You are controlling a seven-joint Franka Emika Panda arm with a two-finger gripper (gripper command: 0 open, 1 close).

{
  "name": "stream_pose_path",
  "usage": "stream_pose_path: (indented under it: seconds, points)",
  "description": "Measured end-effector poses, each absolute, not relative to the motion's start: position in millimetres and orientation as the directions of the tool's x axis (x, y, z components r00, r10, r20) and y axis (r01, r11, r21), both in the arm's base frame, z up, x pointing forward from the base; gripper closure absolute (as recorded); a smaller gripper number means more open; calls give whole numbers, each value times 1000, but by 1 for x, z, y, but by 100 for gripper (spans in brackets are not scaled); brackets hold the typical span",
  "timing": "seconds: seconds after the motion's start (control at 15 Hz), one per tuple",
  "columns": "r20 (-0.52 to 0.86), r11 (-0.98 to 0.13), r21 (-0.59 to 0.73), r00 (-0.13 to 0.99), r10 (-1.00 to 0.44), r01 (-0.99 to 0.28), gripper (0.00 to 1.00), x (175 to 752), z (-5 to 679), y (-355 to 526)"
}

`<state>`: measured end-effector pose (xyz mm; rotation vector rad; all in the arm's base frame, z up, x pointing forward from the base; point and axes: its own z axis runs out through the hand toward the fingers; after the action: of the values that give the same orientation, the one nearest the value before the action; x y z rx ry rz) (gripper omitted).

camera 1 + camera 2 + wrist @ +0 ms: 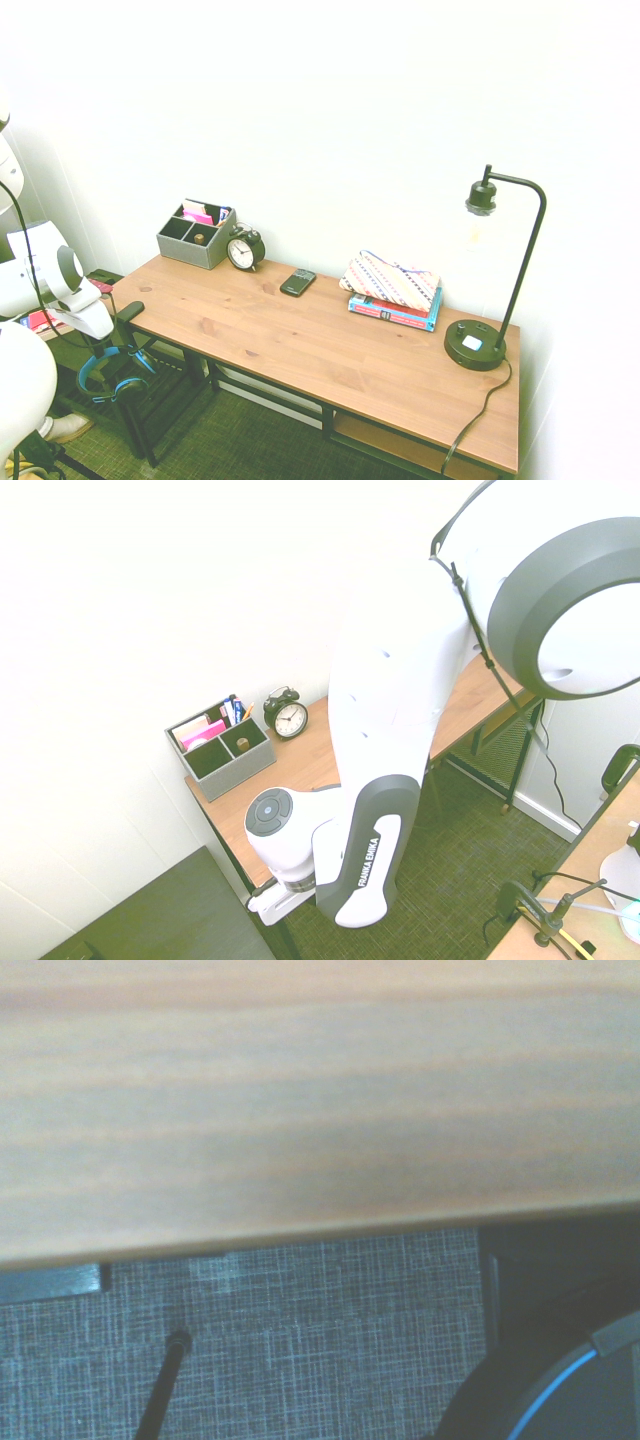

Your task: Hang the headphone

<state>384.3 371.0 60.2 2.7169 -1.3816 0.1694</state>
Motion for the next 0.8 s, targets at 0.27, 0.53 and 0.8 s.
stream_pose_path:
  seconds: [0.27, 0.53, 0.8]
  points:
    - [139, -565, 48, 566, -813, -824, 0, 386, 58, 367]
    - [118, -547, 54, 549, -827, -836, 0, 392, 58, 361]
    - [54, -544, 45, 545, -836, -838, 0, 405, 76, 350]
